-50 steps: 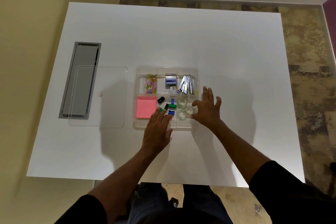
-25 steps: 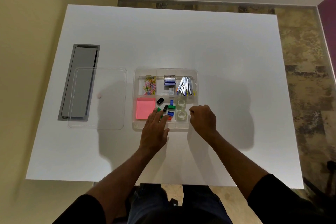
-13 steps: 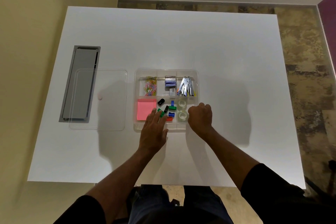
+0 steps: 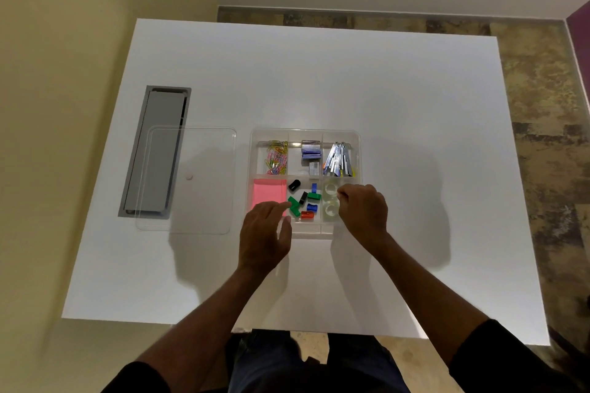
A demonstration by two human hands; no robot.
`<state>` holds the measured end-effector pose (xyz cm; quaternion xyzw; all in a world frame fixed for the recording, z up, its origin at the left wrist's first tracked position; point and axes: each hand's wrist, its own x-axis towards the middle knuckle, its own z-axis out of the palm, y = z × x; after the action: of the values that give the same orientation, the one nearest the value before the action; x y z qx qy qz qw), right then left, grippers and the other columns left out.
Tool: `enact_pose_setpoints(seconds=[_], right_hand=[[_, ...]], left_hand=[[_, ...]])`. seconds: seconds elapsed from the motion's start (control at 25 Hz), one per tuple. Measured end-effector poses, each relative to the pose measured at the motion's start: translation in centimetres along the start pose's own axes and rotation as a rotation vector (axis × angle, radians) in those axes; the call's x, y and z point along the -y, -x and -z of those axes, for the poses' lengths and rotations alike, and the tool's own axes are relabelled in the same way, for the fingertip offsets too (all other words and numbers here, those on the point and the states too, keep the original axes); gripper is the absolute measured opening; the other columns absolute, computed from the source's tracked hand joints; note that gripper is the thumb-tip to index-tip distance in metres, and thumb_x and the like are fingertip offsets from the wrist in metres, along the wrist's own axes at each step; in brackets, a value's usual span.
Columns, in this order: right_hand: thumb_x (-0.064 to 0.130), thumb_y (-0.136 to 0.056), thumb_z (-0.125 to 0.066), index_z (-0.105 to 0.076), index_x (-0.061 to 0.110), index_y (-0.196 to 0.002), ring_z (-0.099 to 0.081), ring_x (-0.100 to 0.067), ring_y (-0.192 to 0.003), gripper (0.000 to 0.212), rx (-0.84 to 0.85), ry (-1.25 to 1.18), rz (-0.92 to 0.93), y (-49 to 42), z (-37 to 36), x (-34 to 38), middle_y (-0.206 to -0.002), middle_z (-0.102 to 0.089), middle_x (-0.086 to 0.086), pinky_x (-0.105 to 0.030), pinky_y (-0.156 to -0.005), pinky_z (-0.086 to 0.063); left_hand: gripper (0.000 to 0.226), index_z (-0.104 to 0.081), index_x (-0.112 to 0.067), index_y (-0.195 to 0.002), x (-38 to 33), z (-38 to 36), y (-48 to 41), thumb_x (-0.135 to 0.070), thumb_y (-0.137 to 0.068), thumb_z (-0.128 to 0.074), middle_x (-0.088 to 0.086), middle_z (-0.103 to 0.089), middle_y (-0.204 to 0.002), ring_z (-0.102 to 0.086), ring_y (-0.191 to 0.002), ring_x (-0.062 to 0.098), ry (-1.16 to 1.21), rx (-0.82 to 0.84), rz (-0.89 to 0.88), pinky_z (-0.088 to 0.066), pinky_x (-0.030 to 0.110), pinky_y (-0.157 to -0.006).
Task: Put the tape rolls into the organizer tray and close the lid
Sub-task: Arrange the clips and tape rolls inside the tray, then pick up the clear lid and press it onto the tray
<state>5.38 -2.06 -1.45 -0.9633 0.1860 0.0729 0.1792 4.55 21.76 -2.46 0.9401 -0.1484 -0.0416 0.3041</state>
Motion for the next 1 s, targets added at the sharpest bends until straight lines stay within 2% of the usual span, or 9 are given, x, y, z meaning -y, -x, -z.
enact_pose_setpoints(seconds=[0.08, 0.16, 0.28, 0.36, 0.48, 0.64, 0.72, 0.84, 1.0], right_hand=[[0.019, -0.104, -0.067, -0.083, 0.013, -0.103, -0.074, -0.022, -0.079, 0.017, -0.051, -0.167, 0.05, 0.3, 0.5, 2.4, -0.09, -0.083, -0.006, -0.038, -0.075, -0.065], [0.018, -0.102, -0.069, -0.084, 0.015, -0.105, -0.076, -0.022, -0.082, 0.015, -0.062, -0.229, 0.142, 0.6, 0.3, 6.1, -0.093, -0.084, -0.005, -0.041, -0.077, -0.065], [0.021, -0.101, -0.07, -0.083, 0.018, -0.111, -0.078, -0.022, -0.091, 0.016, -0.006, -0.296, 0.292, 0.7, -1.3, 12.9, -0.103, -0.086, -0.002, -0.04, -0.083, -0.063], [0.021, -0.103, -0.069, -0.081, 0.017, -0.118, -0.078, -0.02, -0.1, 0.02, 0.092, -0.372, 0.331, 0.5, -3.3, 17.3, -0.111, -0.085, -0.003, -0.037, -0.09, -0.063], [0.018, -0.102, -0.068, -0.075, 0.013, -0.128, -0.074, -0.025, -0.109, 0.028, 0.3, -0.416, 0.281, 0.1, -6.9, 23.8, -0.125, -0.078, -0.008, -0.041, -0.096, -0.062], [0.02, -0.1, -0.071, -0.058, 0.006, -0.144, -0.052, -0.037, -0.14, 0.048, 0.429, -0.181, 0.238, 0.2, -11.8, 28.7, -0.154, -0.052, -0.017, -0.049, -0.107, -0.057], [0.024, -0.1, -0.07, -0.053, 0.006, -0.146, -0.043, -0.039, -0.148, 0.053, 0.469, -0.079, 0.25, 0.6, -13.6, 29.2, -0.161, -0.042, -0.018, -0.053, -0.11, -0.054], [0.028, -0.098, -0.072, -0.056, 0.008, -0.142, -0.04, -0.039, -0.149, 0.051, 0.438, 0.027, 0.3, 1.1, -14.9, 29.2, -0.162, -0.039, -0.019, -0.053, -0.108, -0.054], [0.03, -0.096, -0.075, -0.058, 0.008, -0.141, -0.04, -0.038, -0.151, 0.053, 0.405, 0.038, 0.315, 1.2, -15.4, 28.8, -0.165, -0.038, -0.017, -0.051, -0.111, -0.054]], left_hand=[[0.033, -0.073, -0.012, -0.129, 1.6, 1.5, 0.0, -0.013, -0.096, -0.073, 0.007, -0.078, -0.118, -0.072, -0.11, 0.024, 0.014, -0.067, 0.097, -0.061, 0.038, -0.093], [0.031, -0.073, -0.009, -0.129, 3.8, 3.2, 0.1, -0.01, -0.097, -0.073, 0.011, -0.078, -0.119, -0.072, -0.11, 0.026, 0.039, -0.131, 0.25, -0.062, 0.041, -0.092], [0.03, -0.073, -0.007, -0.129, 8.7, 6.7, 0.0, -0.009, -0.099, -0.069, 0.015, -0.075, -0.121, -0.072, -0.109, 0.031, 0.196, -0.24, 0.616, -0.056, 0.037, -0.091], [0.033, -0.071, -0.005, -0.132, 12.2, 9.1, -0.3, -0.012, -0.1, -0.069, 0.018, -0.074, -0.127, -0.071, -0.116, 0.034, 0.253, -0.25, 0.757, -0.053, 0.036, -0.094], [0.044, -0.064, -0.001, -0.142, 18.0, 12.7, -0.8, -0.013, -0.099, -0.071, 0.022, -0.068, -0.142, -0.064, -0.133, 0.039, 0.191, -0.193, 0.82, -0.055, 0.048, -0.11], [0.061, -0.052, 0.001, -0.153, 23.7, 15.1, -1.0, -0.015, -0.099, -0.074, 0.027, -0.059, -0.152, -0.057, -0.142, 0.045, 0.191, -0.106, 0.927, -0.052, 0.056, -0.118], [0.06, -0.05, 0.0, -0.153, 24.8, 15.1, -0.8, -0.014, -0.099, -0.073, 0.027, -0.06, -0.15, -0.058, -0.14, 0.046, 0.234, -0.066, 0.965, -0.052, 0.056, -0.117], [0.056, -0.053, 0.0, -0.15, 25.3, 14.8, -0.7, -0.012, -0.099, -0.073, 0.025, -0.064, -0.146, -0.061, -0.136, 0.045, 0.262, -0.074, 0.986, -0.054, 0.054, -0.114], [0.043, -0.062, -0.001, -0.14, 25.5, 14.9, -1.3, -0.012, -0.099, -0.071, 0.023, -0.072, -0.132, -0.068, -0.123, 0.043, 0.289, -0.146, 1.074, -0.056, 0.045, -0.097]])
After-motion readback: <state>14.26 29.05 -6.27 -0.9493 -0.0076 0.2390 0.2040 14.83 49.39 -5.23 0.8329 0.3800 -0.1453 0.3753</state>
